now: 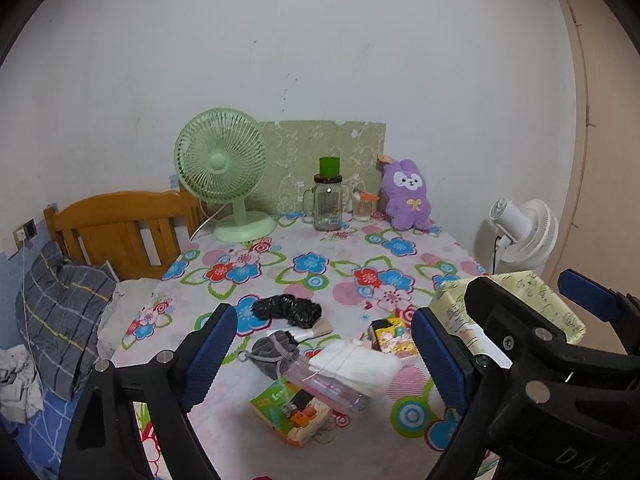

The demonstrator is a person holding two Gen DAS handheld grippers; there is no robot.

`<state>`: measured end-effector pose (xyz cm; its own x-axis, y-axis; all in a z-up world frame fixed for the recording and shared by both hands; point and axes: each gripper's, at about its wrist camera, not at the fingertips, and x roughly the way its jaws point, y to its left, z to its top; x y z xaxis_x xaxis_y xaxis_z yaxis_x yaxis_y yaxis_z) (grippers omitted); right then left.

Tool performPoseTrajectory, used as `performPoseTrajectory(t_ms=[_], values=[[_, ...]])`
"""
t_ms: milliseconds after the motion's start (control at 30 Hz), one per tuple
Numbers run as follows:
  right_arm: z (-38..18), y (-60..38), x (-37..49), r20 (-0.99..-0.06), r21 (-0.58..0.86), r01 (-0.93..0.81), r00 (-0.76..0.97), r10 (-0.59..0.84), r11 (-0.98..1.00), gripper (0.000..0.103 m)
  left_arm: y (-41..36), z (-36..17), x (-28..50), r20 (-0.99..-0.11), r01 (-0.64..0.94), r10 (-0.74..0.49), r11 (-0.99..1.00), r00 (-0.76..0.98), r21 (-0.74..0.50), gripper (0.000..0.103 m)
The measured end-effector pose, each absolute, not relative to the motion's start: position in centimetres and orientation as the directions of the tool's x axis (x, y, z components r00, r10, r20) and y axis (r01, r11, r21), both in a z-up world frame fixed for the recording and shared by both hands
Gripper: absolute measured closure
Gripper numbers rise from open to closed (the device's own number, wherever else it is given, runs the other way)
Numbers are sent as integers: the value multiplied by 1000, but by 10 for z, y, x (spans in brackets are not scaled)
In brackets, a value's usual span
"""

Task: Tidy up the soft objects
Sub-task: 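Move the right tool to the folded white cloth while the left tool approaches the green book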

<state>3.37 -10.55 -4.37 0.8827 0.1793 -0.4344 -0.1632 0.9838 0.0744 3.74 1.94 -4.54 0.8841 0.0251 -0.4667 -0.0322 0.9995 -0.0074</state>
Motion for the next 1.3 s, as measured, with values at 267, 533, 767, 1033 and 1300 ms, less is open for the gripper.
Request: performPoseTrajectory(t_ms=[267,533,767,1033,1300], values=[[-68,-90,52,-487,85,-182,850,200,980,6,34,-67,54,-521,-55,42,998,852,-10,13],[-91,-72,74,-545,84,-209,809,220,974,10,50,-91,71,-582,-78,54,997,811,-15,14],[-108,-54,90,-590,66,-238,774,231,969,12,62,-109,84,-623,-87,55,996,781,-21,14],[-126,-38,104,-624,53,-258,746,233,965,15,70,-129,96,-660,-88,43,996,750,-36,15],[-145,-31,117,-661,43,-262,716,224,964,15,73,-147,100,-680,-85,31,995,733,-46,15]])
